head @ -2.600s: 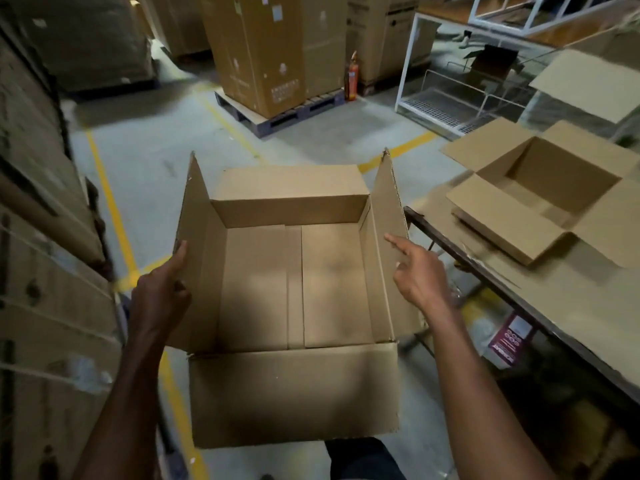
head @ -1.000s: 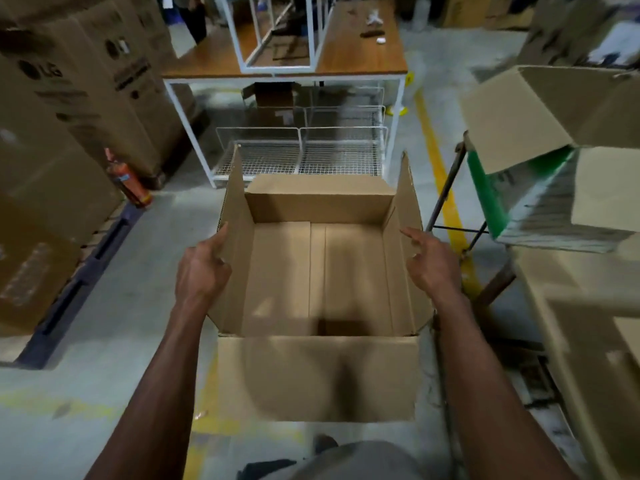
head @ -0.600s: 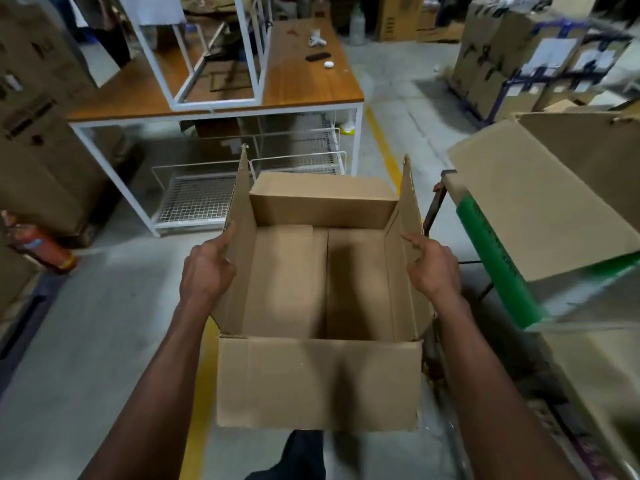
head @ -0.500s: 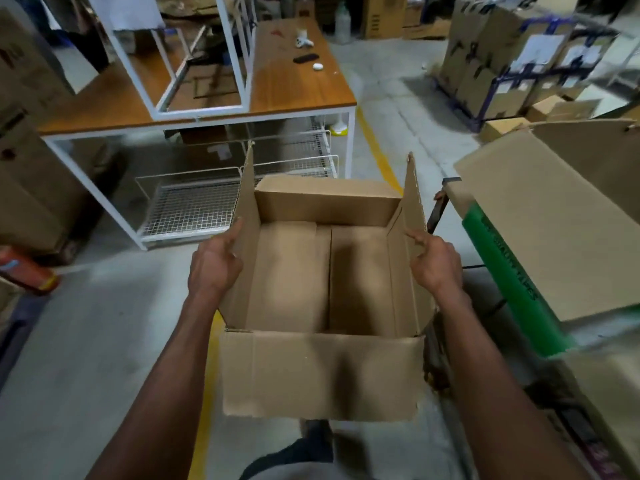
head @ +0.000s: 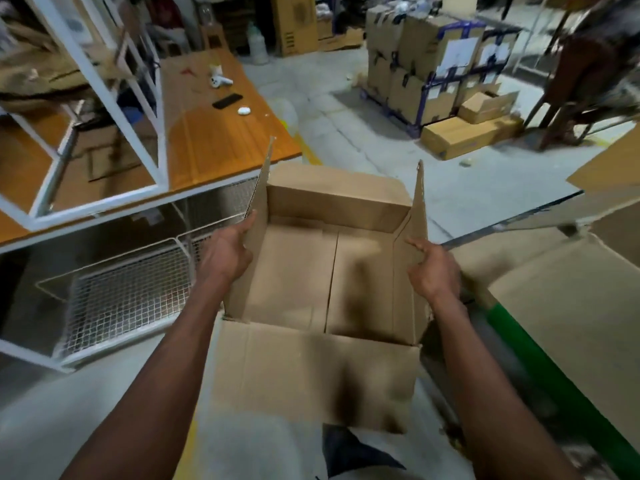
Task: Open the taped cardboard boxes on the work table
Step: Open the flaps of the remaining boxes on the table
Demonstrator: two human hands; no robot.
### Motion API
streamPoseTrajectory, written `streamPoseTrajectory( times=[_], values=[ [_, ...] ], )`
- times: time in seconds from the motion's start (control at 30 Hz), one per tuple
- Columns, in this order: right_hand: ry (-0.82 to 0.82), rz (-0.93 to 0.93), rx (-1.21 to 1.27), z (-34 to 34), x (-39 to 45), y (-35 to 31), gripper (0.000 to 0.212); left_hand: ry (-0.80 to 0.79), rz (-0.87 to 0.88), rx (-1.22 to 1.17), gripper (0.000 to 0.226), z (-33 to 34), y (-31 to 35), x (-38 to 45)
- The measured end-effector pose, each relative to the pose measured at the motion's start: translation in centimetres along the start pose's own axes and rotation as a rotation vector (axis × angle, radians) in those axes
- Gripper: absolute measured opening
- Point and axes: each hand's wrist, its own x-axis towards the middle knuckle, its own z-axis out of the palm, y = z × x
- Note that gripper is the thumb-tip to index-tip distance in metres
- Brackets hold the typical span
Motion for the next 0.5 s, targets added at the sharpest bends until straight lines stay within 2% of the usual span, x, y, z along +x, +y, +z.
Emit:
streamPoseTrajectory(
  times=[0.13,0.33,0.5],
  values=[
    [0.038,0.059,-0.017,1.9,7.9,-1.8,0.070,-0.038,0.041,0.016,0.074,2.0,2.5,10.0],
    [0.068,0.149,-0.046,2.5,18.0,-4.1,0.068,-0.132,0.129,-0.086,0.083,4.8,4.4,23.6],
    [0.137,0.227,-0.075,2.6,24.9,-5.2,0.070,-0.181,0.201,-0.118,0.079,7.8,7.3,33.1]
  ],
)
